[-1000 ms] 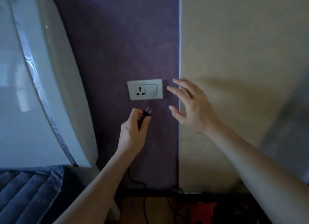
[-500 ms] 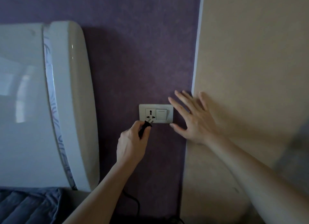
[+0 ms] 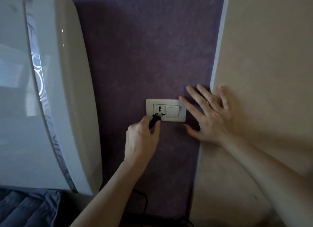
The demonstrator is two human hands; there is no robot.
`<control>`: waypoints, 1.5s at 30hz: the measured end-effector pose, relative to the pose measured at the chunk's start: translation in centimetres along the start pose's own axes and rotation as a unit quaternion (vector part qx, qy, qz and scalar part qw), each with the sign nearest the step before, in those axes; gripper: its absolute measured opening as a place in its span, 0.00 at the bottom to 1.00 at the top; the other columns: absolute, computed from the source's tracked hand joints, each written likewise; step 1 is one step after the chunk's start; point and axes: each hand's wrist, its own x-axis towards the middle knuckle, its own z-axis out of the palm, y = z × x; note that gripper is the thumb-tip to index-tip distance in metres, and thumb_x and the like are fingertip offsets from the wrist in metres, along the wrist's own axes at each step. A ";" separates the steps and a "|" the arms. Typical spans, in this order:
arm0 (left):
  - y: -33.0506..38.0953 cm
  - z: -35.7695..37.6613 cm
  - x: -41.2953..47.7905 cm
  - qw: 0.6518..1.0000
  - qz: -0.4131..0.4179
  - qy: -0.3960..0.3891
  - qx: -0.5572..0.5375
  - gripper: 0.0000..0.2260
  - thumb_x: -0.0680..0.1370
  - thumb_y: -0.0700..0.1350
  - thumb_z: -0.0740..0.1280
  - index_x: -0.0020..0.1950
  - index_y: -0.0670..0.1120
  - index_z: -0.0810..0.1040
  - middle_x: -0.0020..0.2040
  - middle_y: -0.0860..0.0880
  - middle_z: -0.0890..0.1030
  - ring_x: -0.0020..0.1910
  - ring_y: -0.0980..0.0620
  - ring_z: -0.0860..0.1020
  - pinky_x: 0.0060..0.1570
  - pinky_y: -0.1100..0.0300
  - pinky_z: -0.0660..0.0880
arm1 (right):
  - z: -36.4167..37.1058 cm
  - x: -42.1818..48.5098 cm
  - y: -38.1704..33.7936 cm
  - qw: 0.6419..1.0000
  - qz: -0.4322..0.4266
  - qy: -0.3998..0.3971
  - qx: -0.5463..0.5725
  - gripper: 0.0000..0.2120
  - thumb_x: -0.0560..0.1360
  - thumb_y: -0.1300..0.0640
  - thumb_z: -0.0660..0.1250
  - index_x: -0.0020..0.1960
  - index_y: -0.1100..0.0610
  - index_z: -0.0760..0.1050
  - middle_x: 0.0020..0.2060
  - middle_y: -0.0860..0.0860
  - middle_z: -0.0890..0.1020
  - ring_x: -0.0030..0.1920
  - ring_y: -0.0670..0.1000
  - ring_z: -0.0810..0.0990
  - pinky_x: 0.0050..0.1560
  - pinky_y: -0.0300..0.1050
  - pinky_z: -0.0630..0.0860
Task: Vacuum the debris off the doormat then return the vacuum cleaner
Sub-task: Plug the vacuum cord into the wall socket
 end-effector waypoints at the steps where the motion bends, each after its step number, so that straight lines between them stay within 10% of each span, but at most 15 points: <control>1: 0.0 0.1 0.0 1.000 0.007 0.002 0.002 0.08 0.78 0.48 0.70 0.43 0.44 0.79 0.26 0.54 0.75 0.23 0.56 0.75 0.23 0.62 0.73 | 0.1 0.0 0.0 1.000 -0.001 0.002 -0.003 0.35 0.75 0.35 0.63 0.79 0.47 0.68 0.79 0.52 0.67 0.79 0.54 0.66 0.80 0.62 0.48; 23: 1.3 1.8 0.9 0.999 -0.005 -0.012 0.043 0.12 0.80 0.47 0.67 0.42 0.40 0.74 0.27 0.48 0.75 0.23 0.50 0.75 0.25 0.51 0.76 | 0.7 -0.1 -0.1 0.999 0.010 0.027 0.018 0.35 0.76 0.34 0.62 0.79 0.48 0.68 0.78 0.51 0.70 0.78 0.55 0.67 0.78 0.64 0.52; 45: 2.7 1.9 1.4 0.995 -0.048 -0.030 0.080 0.11 0.80 0.47 0.65 0.41 0.45 0.69 0.28 0.51 0.74 0.23 0.55 0.72 0.23 0.66 0.64 | 0.6 -0.2 -0.2 1.000 0.006 0.028 0.008 0.33 0.77 0.37 0.63 0.79 0.49 0.68 0.77 0.52 0.71 0.78 0.55 0.69 0.76 0.65 0.58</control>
